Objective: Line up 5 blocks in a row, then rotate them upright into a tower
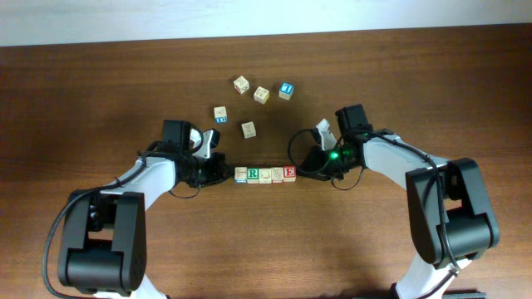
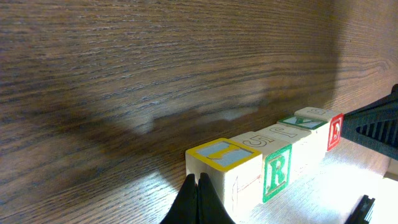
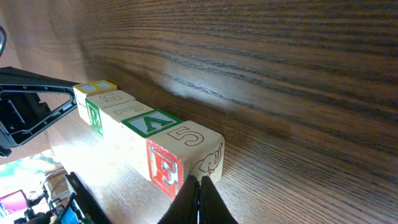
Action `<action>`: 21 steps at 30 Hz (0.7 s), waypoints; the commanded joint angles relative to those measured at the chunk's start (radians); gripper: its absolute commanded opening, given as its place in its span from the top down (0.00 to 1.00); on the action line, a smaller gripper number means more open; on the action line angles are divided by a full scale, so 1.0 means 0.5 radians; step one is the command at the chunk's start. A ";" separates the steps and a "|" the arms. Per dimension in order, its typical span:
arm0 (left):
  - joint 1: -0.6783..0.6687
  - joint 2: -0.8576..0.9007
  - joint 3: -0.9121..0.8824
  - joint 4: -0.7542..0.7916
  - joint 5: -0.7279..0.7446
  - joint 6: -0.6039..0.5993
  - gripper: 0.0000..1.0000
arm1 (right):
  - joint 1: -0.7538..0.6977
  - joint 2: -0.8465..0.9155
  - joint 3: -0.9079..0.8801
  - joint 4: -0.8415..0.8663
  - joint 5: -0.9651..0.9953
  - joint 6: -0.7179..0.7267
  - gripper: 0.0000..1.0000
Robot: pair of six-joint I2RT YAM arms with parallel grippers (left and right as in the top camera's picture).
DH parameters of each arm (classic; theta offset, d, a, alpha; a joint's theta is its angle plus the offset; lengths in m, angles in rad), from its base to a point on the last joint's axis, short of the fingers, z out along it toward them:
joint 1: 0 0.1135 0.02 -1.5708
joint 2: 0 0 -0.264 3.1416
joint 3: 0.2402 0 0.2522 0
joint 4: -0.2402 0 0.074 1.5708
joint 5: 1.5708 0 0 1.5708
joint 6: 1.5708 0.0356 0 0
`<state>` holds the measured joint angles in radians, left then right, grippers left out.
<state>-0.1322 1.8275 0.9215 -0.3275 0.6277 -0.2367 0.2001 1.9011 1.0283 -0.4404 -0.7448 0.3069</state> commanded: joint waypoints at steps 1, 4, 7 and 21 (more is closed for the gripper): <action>-0.040 0.018 -0.009 0.010 0.076 -0.020 1.00 | 0.047 0.013 -0.003 0.022 -0.076 -0.005 0.96; -0.040 0.018 -0.009 0.010 0.076 -0.020 1.00 | 0.047 0.013 -0.003 0.046 -0.125 -0.047 0.95; -0.041 0.018 -0.009 0.010 0.076 -0.020 1.00 | 0.049 0.012 -0.003 0.083 -0.182 -0.080 0.95; -0.041 0.018 -0.009 0.008 0.076 -0.020 1.00 | 0.127 -0.047 -0.003 0.142 -0.220 -0.080 0.96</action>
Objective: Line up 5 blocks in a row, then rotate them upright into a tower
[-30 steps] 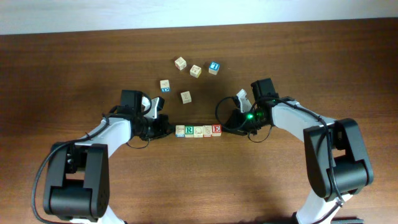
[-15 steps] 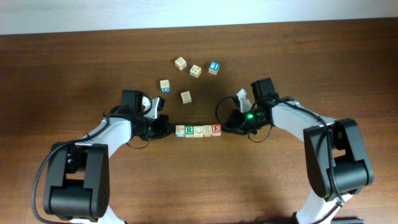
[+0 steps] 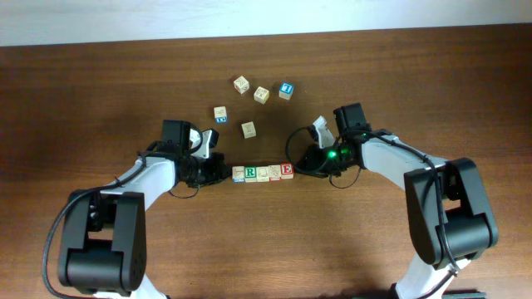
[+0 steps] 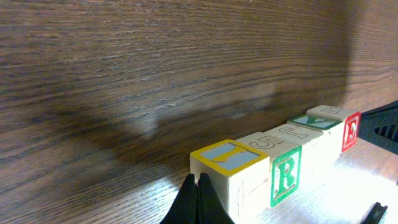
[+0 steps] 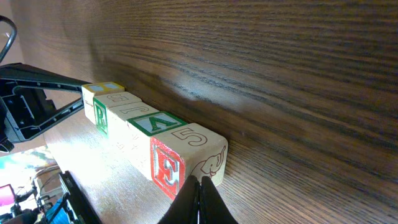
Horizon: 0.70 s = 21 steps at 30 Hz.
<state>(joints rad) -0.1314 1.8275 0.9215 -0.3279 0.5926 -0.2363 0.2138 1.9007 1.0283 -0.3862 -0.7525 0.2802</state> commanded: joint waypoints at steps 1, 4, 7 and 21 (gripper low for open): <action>-0.043 0.018 -0.009 0.009 0.146 -0.021 1.00 | 0.099 -0.046 -0.003 0.034 -0.209 -0.021 0.96; -0.043 0.018 -0.009 0.010 0.146 -0.021 1.00 | 0.099 -0.045 -0.003 0.033 -0.201 -0.001 0.96; -0.043 0.018 -0.009 0.009 0.146 -0.021 1.00 | 0.099 -0.040 -0.004 0.004 -0.037 0.146 0.96; -0.043 0.018 -0.009 0.006 0.146 -0.021 1.00 | 0.096 -0.026 -0.004 -0.035 0.160 0.290 0.96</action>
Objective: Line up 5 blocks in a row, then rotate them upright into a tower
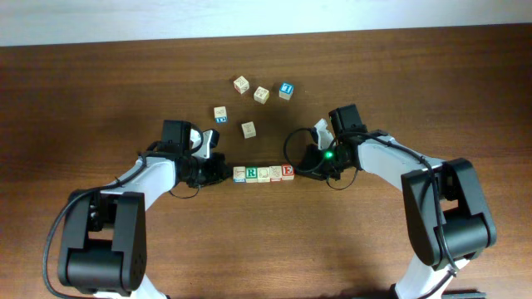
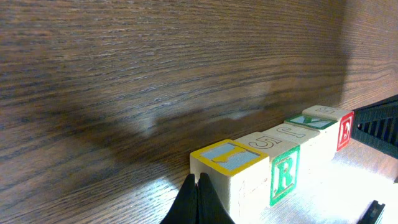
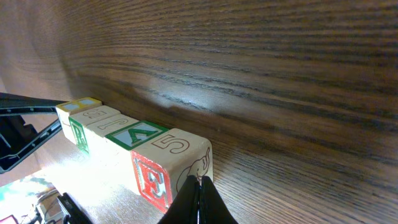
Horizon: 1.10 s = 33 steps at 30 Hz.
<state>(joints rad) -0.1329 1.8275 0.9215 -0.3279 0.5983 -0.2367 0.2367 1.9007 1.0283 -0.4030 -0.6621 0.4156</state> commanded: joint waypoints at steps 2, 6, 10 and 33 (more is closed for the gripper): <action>-0.040 0.018 -0.009 0.006 0.135 -0.020 1.00 | 0.052 -0.026 -0.005 -0.003 -0.021 0.019 0.96; -0.040 0.018 -0.009 0.006 0.135 -0.020 1.00 | 0.052 -0.026 -0.005 -0.017 -0.021 0.018 0.96; -0.040 0.018 -0.009 0.006 0.135 -0.020 1.00 | 0.052 -0.026 -0.005 -0.016 -0.040 0.009 0.96; -0.040 0.018 -0.009 0.006 0.135 -0.020 1.00 | 0.052 -0.026 -0.005 0.137 -0.573 -0.233 0.95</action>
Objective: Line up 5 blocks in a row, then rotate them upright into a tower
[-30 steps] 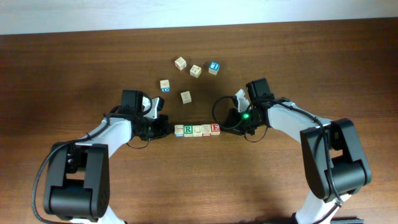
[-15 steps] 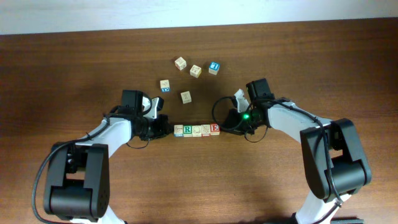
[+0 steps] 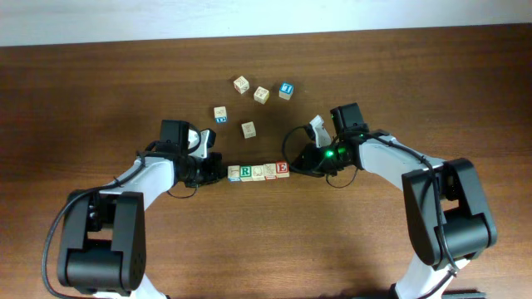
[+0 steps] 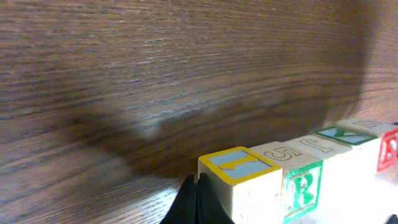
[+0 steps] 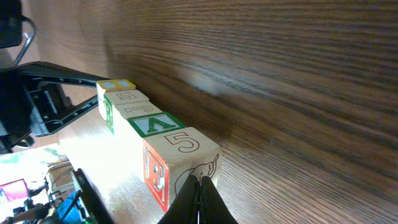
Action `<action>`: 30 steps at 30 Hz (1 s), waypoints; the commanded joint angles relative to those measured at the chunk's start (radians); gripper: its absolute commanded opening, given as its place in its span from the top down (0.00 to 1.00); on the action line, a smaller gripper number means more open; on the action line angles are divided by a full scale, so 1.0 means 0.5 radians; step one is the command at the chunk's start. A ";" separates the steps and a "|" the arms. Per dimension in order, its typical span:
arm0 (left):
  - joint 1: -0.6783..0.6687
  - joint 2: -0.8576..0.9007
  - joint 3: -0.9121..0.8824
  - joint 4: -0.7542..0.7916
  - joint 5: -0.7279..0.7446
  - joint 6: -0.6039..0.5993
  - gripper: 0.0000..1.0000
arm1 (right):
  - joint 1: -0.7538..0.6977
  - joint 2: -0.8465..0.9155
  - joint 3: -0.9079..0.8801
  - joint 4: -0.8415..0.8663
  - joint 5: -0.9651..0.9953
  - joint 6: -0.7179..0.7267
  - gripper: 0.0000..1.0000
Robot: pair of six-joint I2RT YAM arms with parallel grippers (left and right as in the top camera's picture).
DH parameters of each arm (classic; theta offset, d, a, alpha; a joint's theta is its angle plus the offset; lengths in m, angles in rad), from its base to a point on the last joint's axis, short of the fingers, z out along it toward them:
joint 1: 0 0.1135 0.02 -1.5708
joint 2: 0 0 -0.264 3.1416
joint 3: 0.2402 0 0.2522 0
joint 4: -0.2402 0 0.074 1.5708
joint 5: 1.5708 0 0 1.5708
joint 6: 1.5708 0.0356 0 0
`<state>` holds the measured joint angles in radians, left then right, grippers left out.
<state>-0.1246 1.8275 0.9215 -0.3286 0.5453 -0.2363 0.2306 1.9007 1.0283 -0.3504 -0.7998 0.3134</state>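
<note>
Several lettered wooden blocks form a tight row [image 3: 258, 171] at the table's middle. Its left end is a yellow-edged block [image 4: 239, 171], followed by a green R block [image 4: 301, 186]. Its right end is a block with a red E and an elephant drawing [image 5: 180, 168], beside a green V block [image 5: 152, 124]. My left gripper [image 3: 218, 171] is shut, tips [image 4: 199, 200] against the yellow-edged block's end. My right gripper [image 3: 298, 166] is shut, tips [image 5: 200, 200] against the elephant face. The row is pinched between the two grippers.
Several loose blocks lie behind the row: one [image 3: 248, 129] close behind it, one [image 3: 220, 114] to its left, and three farther back [image 3: 241, 84], [image 3: 261, 94], [image 3: 286, 90]. Both arms curve in from the front corners of the wooden table [image 3: 399, 75].
The row sits slightly farther left and a touch farther back, its right end leading. My right gripper has followed it left; my left gripper has drawn back left. Both stay shut.
The row first lay level between my two shut grippers, one at each end. At each later moment it stood a little farther left and back, with the right gripper against the E block and the left gripper against the yellow-edged block.
</note>
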 commanded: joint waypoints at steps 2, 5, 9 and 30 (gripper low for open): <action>-0.056 0.018 -0.009 0.008 0.241 -0.021 1.00 | 0.064 -0.026 -0.005 0.059 -0.343 -0.029 0.96; -0.056 0.018 -0.009 0.008 0.241 -0.021 1.00 | 0.067 -0.026 -0.005 0.076 -0.369 -0.028 0.95; -0.056 0.018 -0.009 0.008 0.241 -0.021 1.00 | 0.101 -0.026 -0.005 0.092 -0.369 -0.028 0.95; -0.056 0.018 -0.009 0.006 0.240 -0.035 1.00 | 0.228 -0.028 0.110 0.037 -0.262 -0.020 0.96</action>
<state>-0.1154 1.8275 0.9199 -0.3325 0.4877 -0.2363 0.2558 1.8988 1.0607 -0.3264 -0.8803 0.3119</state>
